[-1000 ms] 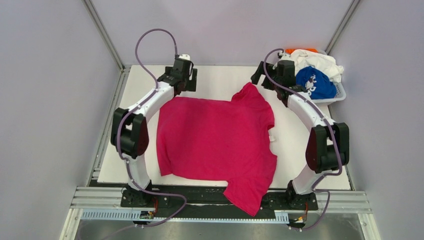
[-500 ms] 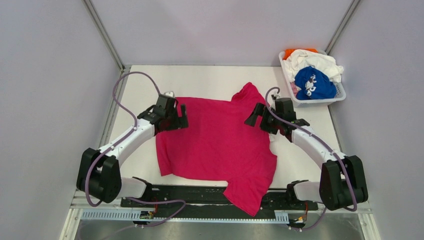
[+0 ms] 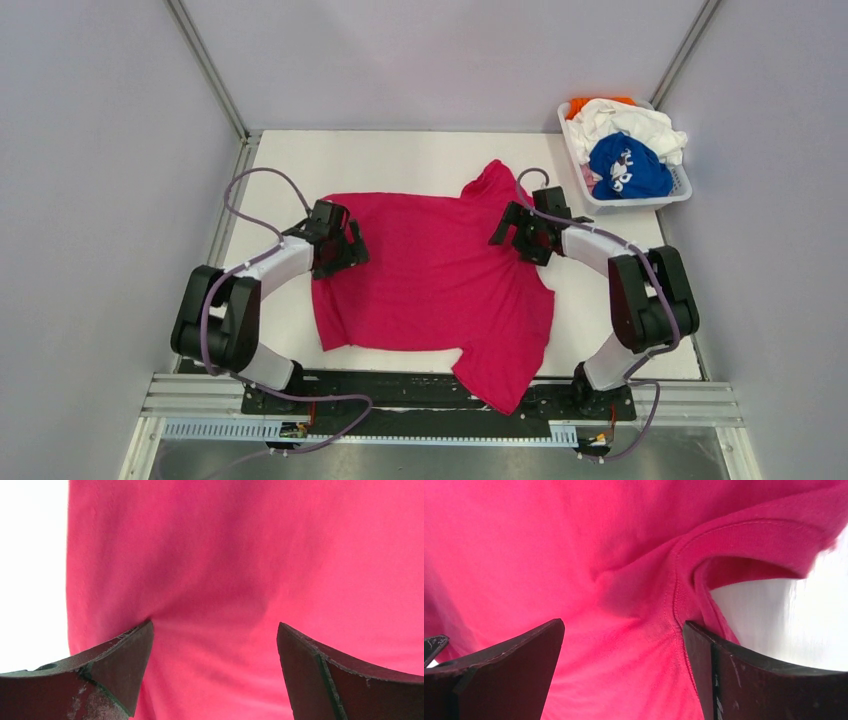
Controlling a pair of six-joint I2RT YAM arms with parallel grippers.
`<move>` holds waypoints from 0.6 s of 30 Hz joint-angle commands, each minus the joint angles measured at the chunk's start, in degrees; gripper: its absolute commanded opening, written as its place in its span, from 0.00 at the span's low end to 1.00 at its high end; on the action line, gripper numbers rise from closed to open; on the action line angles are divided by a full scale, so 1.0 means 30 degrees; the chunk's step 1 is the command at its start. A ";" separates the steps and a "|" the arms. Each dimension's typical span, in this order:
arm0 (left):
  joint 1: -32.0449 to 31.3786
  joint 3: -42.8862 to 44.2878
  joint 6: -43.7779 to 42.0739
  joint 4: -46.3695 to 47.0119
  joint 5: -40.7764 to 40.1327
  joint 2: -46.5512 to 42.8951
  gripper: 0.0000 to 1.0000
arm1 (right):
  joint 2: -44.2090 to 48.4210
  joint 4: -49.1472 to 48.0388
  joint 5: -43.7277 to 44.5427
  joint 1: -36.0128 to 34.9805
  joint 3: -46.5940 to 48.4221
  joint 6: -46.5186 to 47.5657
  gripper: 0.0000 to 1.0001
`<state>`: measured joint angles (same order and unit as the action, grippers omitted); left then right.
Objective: Fold and stack the t-shirts
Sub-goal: Flatten out the tshirt
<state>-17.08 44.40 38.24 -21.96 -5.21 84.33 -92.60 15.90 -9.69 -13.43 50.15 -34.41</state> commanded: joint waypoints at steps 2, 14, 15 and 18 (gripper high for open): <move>0.1236 0.2172 -0.0794 0.1132 -0.0318 0.2441 1.00 | -0.3083 -0.0206 0.1738 0.1472 0.2020 0.0307 1.00; 0.1864 1.1016 -0.3536 -0.0414 -0.0471 0.9482 1.00 | -0.7863 0.0397 0.1707 0.3555 0.9254 0.1376 1.00; 0.1902 1.1628 -0.3630 -0.0869 -0.0309 0.9946 1.00 | -0.7982 0.0495 0.1810 0.3593 0.9758 0.1545 1.00; 0.1899 1.3831 -0.4171 -0.1737 0.0222 0.9866 1.00 | -0.7334 0.0839 0.1985 0.3598 1.0666 0.2056 1.00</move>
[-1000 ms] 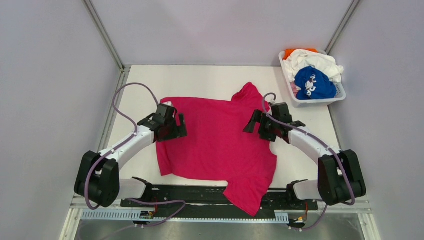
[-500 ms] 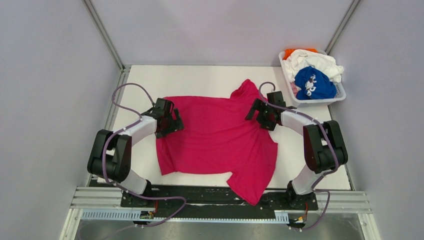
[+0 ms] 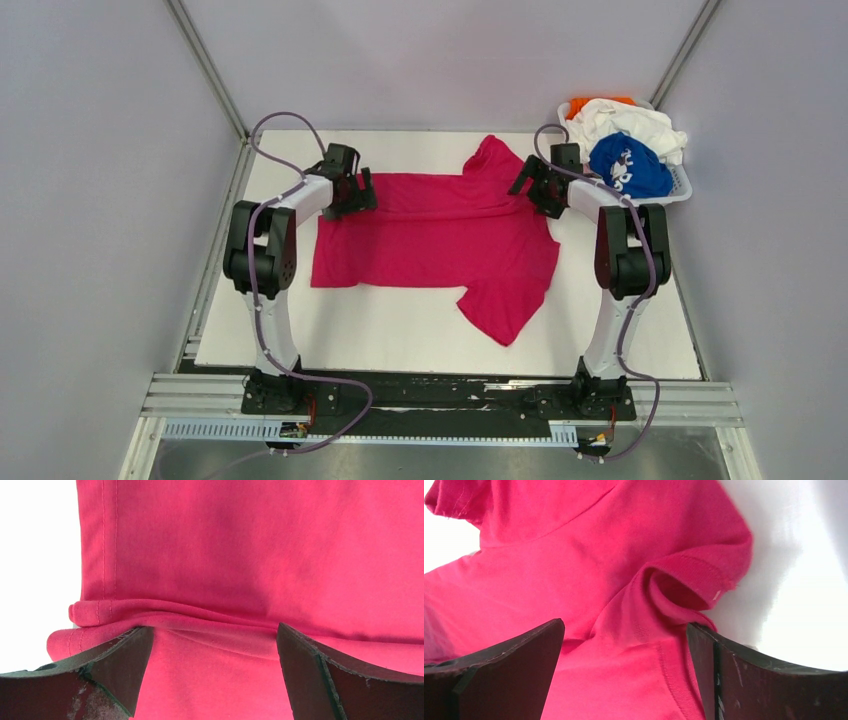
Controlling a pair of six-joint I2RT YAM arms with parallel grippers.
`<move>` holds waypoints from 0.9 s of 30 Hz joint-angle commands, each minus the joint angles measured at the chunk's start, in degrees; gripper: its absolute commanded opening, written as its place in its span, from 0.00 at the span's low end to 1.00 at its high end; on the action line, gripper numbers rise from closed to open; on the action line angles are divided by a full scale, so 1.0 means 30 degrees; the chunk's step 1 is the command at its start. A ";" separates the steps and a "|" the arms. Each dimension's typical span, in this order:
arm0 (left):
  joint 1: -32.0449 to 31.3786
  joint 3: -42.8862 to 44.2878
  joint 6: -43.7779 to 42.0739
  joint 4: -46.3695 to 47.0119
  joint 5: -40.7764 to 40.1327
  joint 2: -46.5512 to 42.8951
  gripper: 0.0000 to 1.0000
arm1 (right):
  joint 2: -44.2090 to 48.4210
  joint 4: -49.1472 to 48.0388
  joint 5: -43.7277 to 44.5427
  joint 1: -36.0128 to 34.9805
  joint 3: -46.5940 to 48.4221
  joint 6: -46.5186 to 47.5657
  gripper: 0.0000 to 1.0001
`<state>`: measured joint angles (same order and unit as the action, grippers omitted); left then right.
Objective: Fold and stack the t-shirts
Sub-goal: Flatten out the tshirt
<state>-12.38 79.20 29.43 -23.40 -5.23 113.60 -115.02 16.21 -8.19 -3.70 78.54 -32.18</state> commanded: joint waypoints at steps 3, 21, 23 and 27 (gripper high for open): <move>0.0319 0.2057 -0.1320 -0.1481 0.0591 -0.2133 1.00 | 0.2525 0.0812 0.1577 0.0356 0.0555 0.1508 1.00; 0.3018 -1.1116 0.5317 -0.5567 -0.2231 -1.7111 1.00 | 2.0007 0.0990 0.3341 0.0385 -1.2927 -0.0188 1.00; 0.3364 -1.1716 0.5557 -0.4861 -0.1436 -1.6926 1.00 | 2.1031 0.0990 0.3190 0.0385 -1.3501 -0.0154 1.00; 0.3480 -1.1758 0.6142 -0.4031 -0.0462 -1.5135 0.98 | 2.2068 0.1140 0.3272 0.0385 -1.4099 -0.0155 1.00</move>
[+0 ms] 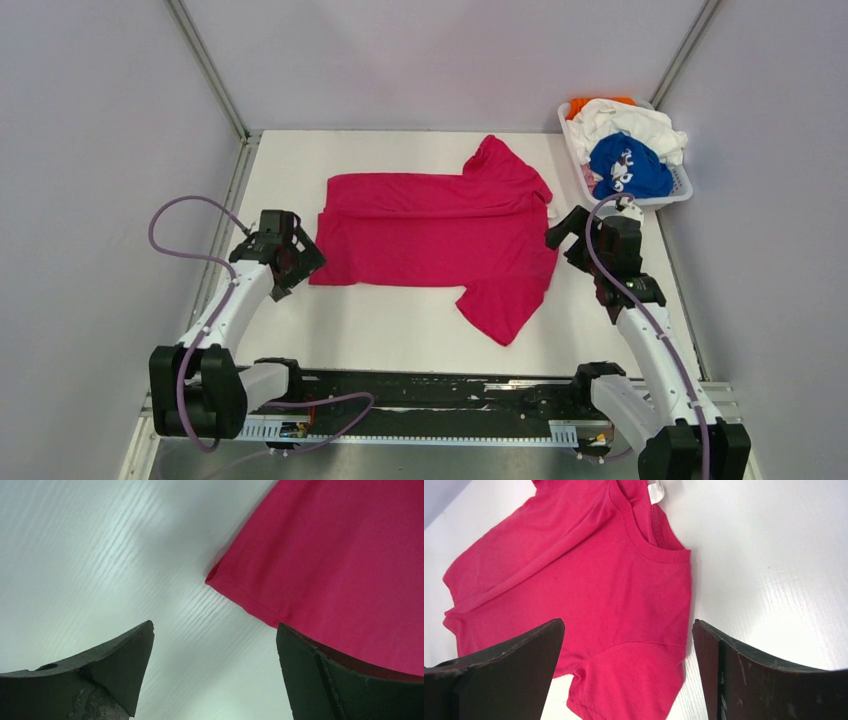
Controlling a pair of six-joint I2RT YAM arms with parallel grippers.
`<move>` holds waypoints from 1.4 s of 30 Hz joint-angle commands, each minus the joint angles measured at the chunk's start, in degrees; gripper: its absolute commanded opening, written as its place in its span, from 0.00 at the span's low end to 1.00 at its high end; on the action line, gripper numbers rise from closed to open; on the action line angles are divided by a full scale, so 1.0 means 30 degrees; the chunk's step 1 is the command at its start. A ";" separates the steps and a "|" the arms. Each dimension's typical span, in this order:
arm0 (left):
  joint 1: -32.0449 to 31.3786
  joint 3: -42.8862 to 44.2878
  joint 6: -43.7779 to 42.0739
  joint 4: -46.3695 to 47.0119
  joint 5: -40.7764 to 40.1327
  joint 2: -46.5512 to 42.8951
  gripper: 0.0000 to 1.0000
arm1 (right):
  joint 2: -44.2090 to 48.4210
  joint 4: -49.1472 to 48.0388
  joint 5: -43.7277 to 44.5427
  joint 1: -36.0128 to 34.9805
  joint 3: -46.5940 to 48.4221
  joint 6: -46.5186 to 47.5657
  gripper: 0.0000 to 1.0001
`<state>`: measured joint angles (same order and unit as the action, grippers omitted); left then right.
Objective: Fold and stack the t-shirts
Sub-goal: Flatten out the tshirt
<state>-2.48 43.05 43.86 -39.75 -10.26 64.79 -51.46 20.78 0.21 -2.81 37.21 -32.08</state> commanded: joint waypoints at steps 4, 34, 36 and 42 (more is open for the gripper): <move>0.0211 0.0824 0.1783 0.1428 0.1307 0.3199 0.86 | 0.0990 0.0162 0.0875 0.0086 -0.0280 -0.0119 1.00; 0.0245 0.1945 0.3359 0.2256 0.0414 0.8860 0.30 | -0.0971 0.0706 0.1297 0.0087 -0.0172 0.0224 1.00; 0.0241 0.2069 0.3280 0.2178 0.0481 0.9034 0.09 | -0.1026 0.0762 0.1278 0.0087 -0.0176 0.0233 1.00; 0.0241 0.2214 0.2739 0.1501 0.0086 0.8331 0.00 | -0.1308 0.2139 0.0694 0.0063 0.0685 0.0107 1.00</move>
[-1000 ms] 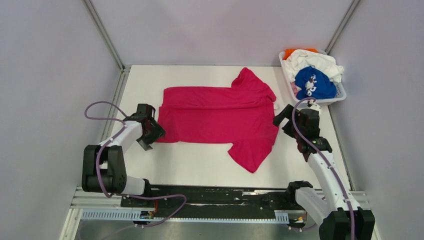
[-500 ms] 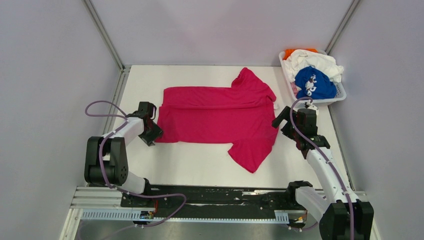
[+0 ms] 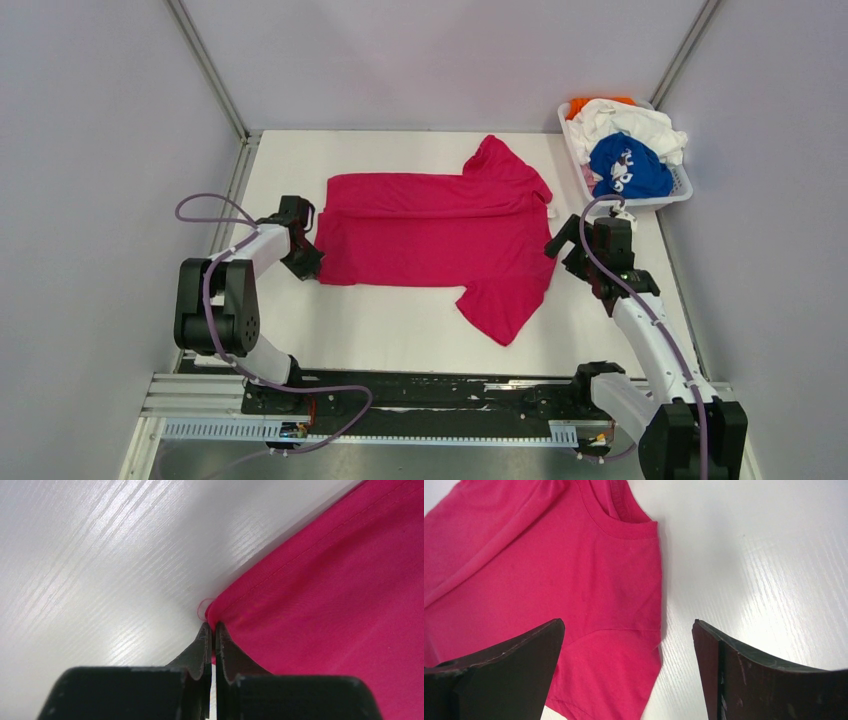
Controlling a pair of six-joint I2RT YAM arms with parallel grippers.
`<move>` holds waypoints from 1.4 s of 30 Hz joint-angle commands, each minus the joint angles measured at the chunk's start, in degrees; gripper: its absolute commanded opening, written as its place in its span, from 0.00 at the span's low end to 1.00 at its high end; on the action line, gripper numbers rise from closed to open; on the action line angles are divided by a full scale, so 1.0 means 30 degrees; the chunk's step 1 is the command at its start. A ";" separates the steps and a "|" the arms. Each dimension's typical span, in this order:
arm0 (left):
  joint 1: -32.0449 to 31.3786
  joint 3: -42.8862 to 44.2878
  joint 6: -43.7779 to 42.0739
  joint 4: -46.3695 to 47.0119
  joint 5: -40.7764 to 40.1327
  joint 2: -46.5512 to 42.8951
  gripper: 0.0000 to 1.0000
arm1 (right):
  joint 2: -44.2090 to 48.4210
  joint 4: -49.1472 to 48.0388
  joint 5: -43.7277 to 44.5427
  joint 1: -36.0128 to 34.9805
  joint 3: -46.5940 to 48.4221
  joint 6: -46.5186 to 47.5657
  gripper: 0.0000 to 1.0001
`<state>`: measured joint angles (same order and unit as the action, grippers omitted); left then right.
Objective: Fold and stack the t-shirts
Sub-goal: Flatten out the tshirt
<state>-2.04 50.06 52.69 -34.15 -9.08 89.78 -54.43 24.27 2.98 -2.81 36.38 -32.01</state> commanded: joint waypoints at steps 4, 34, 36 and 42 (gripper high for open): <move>0.0081 -0.0469 -0.0615 -0.0683 -0.0546 -0.1380 0.00 | -0.1448 0.2964 -0.0672 -0.1199 0.2152 0.0123 0.99; 0.0037 -0.2451 -0.2265 -0.0742 0.1465 -0.5075 0.00 | -0.8890 0.7054 -0.1039 -1.3194 0.1650 -0.5123 0.48; 0.0059 -0.2523 -0.2247 -0.0635 0.1473 -0.5107 0.00 | -0.9244 0.6715 -0.0418 -1.3214 0.1369 -0.5239 0.45; 0.0045 -0.2490 -0.2248 -0.0514 0.1702 -0.5040 0.00 | -1.0157 0.6501 0.1863 -1.3212 0.1524 -0.6386 0.17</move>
<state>-2.07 42.52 46.92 -36.45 -4.51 76.49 -82.00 47.40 0.27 -41.98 41.74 -47.27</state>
